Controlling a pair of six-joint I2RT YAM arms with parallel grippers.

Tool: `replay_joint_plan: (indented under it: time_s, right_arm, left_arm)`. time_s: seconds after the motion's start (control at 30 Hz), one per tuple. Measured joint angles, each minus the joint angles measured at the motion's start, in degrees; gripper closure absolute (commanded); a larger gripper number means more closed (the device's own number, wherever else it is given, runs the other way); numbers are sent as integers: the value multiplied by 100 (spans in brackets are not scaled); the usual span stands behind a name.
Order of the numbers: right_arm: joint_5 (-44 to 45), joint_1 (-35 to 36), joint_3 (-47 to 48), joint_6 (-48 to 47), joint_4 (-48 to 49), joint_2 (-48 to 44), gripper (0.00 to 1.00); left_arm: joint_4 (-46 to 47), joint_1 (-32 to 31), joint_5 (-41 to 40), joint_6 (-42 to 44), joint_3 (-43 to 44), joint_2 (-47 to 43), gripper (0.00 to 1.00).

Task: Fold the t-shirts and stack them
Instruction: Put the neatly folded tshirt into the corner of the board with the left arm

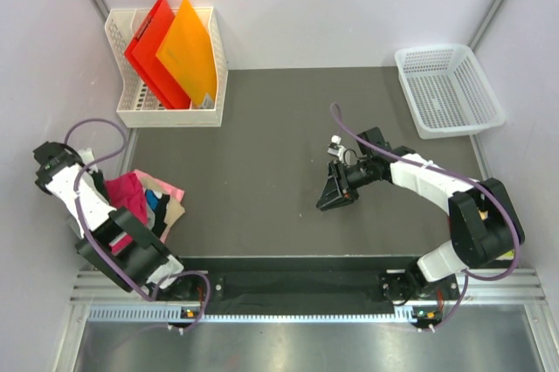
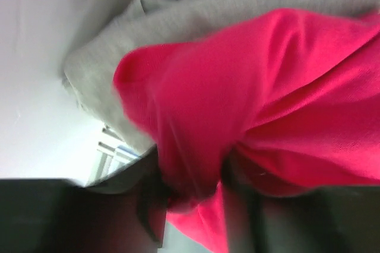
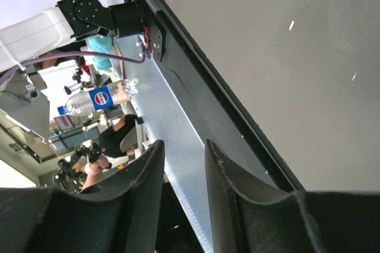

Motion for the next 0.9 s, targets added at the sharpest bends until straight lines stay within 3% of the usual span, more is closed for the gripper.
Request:
replay_joint_plan:
  time_s: [0.13, 0.17, 0.6, 0.73, 0.9]
  right_arm:
    - [9, 0, 0, 7, -2, 0, 65]
    - [11, 0, 0, 11, -2, 0, 64]
    - [7, 0, 157, 13, -7, 87, 64]
    - [9, 0, 201, -2, -11, 87, 65]
    - [17, 0, 201, -9, -44, 98, 65]
  left_arm:
    - [-39, 9, 223, 24, 334, 133, 9]
    - [-76, 9, 315, 24, 472, 107, 7]
    - [-1054, -26, 1600, 264, 2227, -348, 1]
    - [-1521, -249, 2085, 579, 2118, -291, 1]
    - [-1735, -387, 2234, 839, 1252, 44, 3]
